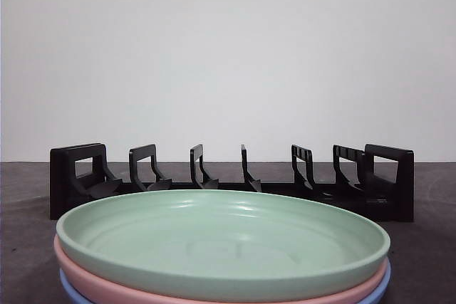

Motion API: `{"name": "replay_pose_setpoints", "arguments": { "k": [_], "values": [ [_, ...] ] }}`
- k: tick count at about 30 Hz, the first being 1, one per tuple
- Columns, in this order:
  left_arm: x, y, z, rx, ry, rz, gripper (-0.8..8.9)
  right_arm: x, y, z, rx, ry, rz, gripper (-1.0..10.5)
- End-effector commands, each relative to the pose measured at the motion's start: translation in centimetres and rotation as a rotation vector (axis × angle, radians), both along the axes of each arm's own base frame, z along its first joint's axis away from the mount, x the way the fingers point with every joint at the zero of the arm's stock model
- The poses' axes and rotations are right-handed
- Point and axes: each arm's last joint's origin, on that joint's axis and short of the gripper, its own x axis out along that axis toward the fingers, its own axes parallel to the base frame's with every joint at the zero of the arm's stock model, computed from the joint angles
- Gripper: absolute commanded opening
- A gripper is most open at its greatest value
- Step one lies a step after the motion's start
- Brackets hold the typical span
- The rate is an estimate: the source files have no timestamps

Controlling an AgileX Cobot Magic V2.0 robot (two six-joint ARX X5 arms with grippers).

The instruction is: Place the plate

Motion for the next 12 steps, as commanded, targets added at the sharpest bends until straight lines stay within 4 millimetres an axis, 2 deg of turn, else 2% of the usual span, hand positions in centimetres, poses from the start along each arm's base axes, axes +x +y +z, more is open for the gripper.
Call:
{"name": "replay_pose_setpoints", "arguments": {
  "k": [1,4,12],
  "values": [
    [0.11,0.02,-0.54,0.001,0.007,0.0,0.07,-0.16,-0.06,-1.65,0.056,-0.013,-0.014,0.2],
    [0.11,0.02,-0.51,0.002,0.005,0.001,0.07,-0.75,-0.1,-1.75,0.055,-0.008,-0.021,0.2],
    [0.11,0.02,-0.47,0.002,0.002,0.001,0.07,-0.67,-0.16,-1.47,0.049,-0.036,-0.036,0.2]
  ]
}}
